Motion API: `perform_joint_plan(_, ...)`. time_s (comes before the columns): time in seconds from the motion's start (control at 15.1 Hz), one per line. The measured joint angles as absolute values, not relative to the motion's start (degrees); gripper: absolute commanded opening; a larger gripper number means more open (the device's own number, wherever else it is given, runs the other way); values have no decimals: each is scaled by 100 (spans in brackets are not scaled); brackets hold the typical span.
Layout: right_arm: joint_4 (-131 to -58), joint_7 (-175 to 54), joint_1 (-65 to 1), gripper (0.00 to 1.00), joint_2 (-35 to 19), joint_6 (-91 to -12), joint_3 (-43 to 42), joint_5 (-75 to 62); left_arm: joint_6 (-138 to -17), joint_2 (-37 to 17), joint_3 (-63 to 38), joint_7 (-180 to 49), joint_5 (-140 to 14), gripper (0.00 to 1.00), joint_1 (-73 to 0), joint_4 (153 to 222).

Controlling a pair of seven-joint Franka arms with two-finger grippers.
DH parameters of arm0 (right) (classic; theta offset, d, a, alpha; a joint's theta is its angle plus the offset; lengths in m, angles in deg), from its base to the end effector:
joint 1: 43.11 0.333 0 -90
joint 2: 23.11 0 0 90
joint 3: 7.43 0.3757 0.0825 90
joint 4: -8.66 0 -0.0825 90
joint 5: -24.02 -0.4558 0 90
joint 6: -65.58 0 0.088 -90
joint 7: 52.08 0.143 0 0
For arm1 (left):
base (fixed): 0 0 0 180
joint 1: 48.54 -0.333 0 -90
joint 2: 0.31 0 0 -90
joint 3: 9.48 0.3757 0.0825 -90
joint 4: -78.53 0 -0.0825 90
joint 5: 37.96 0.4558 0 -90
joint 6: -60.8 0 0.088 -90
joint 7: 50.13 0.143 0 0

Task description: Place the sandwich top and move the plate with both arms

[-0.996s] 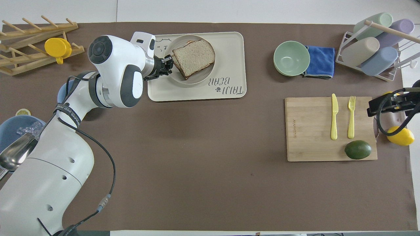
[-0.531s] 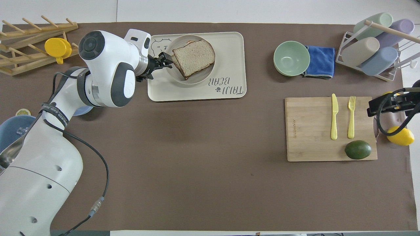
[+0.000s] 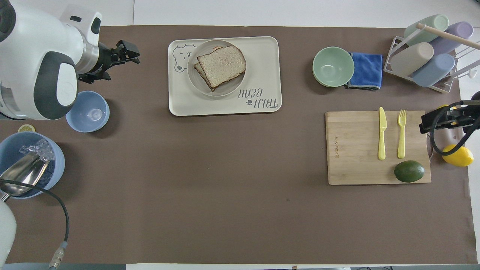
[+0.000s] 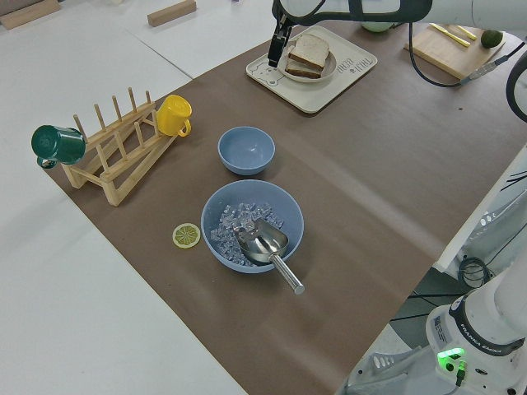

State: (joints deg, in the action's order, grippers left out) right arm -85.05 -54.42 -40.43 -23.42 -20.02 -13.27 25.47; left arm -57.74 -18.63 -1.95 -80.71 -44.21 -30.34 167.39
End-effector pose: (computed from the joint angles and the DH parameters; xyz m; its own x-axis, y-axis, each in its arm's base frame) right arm 0.6070 -0.0374 0.6109 0.9905 -0.0157 -0.1366 -0.0132 -0.9997 0.0191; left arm 0.7532 -0.1628 0.4870 0.9158 0.3767 0.1390 0.3555 -0.9217 0.1554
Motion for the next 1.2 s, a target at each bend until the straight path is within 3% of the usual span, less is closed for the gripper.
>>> perform_joint_plan(0.73,-8505,-5442,-4043,100,-2342,-2002,-1327,2547,-3745,-417,-74,-6359,-4251,100,-3556,16750)
perform_joint_plan(1.2,-8505,-5442,-4043,100,-2342,-2002,-1327,2547,-2855,79,-910,-5233,-4111,100,-4162,17064)
